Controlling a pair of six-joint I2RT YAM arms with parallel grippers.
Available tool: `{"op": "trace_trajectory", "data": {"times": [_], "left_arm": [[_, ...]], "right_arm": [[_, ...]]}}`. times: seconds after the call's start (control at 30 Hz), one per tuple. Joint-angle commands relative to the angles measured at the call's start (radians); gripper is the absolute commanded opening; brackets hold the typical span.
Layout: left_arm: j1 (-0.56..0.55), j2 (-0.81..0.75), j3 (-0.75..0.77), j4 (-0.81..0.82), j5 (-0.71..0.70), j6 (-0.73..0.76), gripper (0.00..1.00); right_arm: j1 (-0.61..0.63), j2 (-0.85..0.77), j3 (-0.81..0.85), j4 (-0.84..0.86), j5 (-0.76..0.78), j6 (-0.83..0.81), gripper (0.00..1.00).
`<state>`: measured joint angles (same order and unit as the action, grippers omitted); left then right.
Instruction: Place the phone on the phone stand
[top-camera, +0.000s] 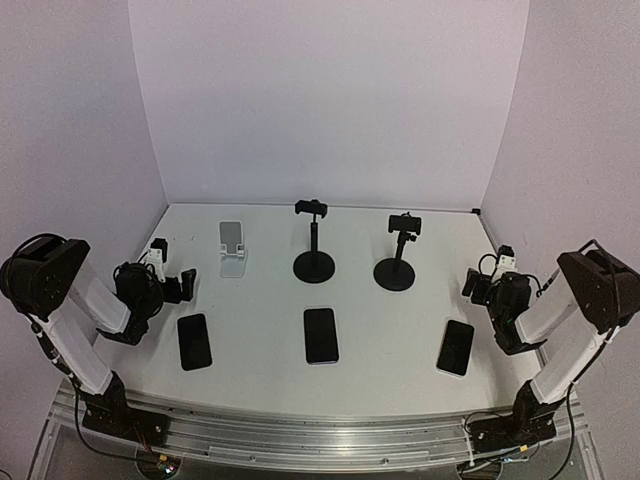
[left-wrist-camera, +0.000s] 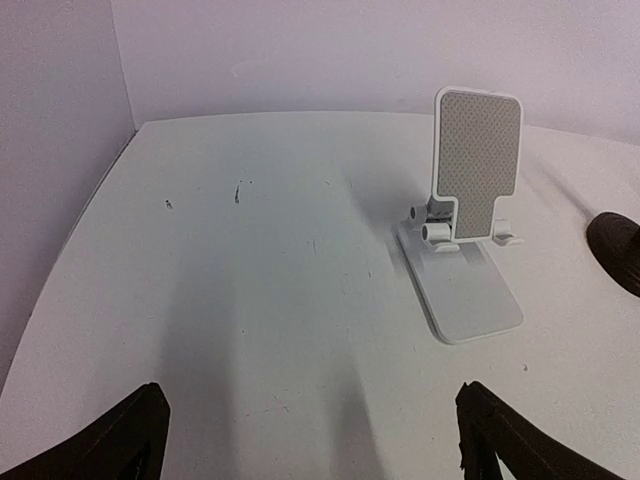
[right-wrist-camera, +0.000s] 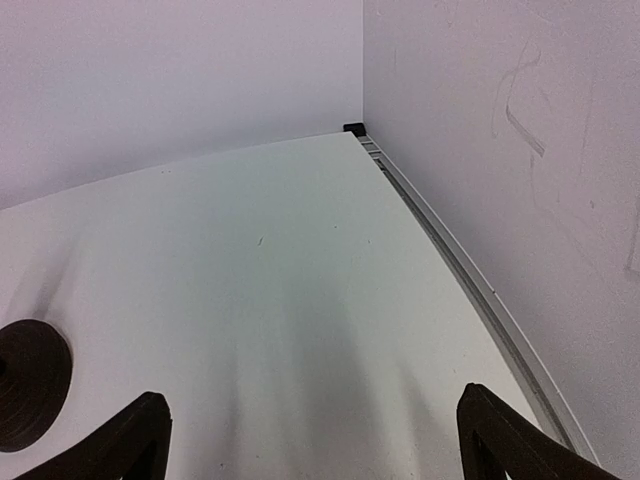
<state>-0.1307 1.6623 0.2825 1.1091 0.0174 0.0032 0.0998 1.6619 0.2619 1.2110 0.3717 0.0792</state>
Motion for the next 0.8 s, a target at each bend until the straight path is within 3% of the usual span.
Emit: {"op": "trace_trajectory", "data": {"times": [0.0,0.17,0.27,0.37,0.5,0.57,0.67,0.77], "left_arm": [[0.005,-0.013,0.026,0.034,0.018,0.009,1.00],[0.006,-0.013,0.026,0.034,0.017,0.008,1.00],[0.006,-0.014,0.025,0.033,0.019,0.008,1.00],[0.006,-0.028,0.031,0.015,0.016,0.009,1.00],[0.007,-0.088,0.056,-0.079,0.042,0.022,1.00],[0.006,-0.131,0.016,-0.039,0.046,0.023,1.00],[0.005,-0.222,-0.046,0.005,0.069,0.033,1.00],[0.005,-0.338,-0.038,-0.038,0.061,0.024,1.00]], "right_arm": [[0.002,-0.024,0.007,0.035,0.028,0.003,0.98],[0.003,-0.068,0.000,0.022,-0.007,-0.016,0.98],[0.004,-0.202,0.043,-0.161,0.105,0.028,0.98],[0.004,-0.291,0.076,-0.265,0.098,0.017,0.98],[0.004,-0.370,0.261,-0.602,0.038,0.121,0.98],[0.005,-0.391,0.350,-0.754,-0.046,0.165,0.98],[0.025,-0.416,0.440,-0.825,-0.151,0.183,0.98],[0.103,-0.416,0.575,-0.927,-0.103,0.142,0.98]]}}
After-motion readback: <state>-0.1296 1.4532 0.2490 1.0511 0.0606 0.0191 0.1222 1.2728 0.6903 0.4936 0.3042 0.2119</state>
